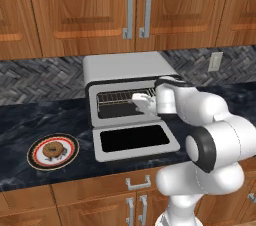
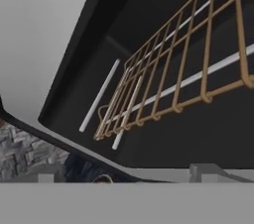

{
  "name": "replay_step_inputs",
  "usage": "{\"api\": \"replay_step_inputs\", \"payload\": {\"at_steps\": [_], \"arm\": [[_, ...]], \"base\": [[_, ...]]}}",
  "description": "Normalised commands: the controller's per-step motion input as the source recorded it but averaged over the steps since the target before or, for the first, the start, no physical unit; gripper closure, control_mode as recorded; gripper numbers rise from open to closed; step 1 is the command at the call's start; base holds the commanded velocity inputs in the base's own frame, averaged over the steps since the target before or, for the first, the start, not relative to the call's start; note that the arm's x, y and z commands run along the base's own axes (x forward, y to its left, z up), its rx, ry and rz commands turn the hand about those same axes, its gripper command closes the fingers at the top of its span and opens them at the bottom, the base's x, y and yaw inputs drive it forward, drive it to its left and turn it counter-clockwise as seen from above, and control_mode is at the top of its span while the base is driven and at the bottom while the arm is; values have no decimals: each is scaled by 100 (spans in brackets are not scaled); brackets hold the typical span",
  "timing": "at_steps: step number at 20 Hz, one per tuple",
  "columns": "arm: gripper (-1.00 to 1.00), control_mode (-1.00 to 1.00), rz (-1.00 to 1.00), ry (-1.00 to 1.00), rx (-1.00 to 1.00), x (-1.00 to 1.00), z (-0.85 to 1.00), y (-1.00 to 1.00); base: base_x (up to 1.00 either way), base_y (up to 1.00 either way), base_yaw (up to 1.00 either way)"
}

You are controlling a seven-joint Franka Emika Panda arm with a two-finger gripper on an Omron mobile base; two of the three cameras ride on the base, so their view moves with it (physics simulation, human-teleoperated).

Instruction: Pick up the bagel from the plate, place it on the toaster oven rack, close the door, and set the timer.

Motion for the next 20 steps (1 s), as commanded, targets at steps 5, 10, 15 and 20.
{"api": "replay_step_inputs", "payload": {"at_steps": [5,10,15,20], "arm": [[-100,-100,0,0,3,18,-1,3],[-100,-100,-2,0,2,18,0,14],[-100,-100,-3,-3,0,21,0,22],[-100,-100,-4,-2,0,21,-7,14]], "base": [[0,0,0],[0,0,0],[0,0,0],[0,0,0]]}}
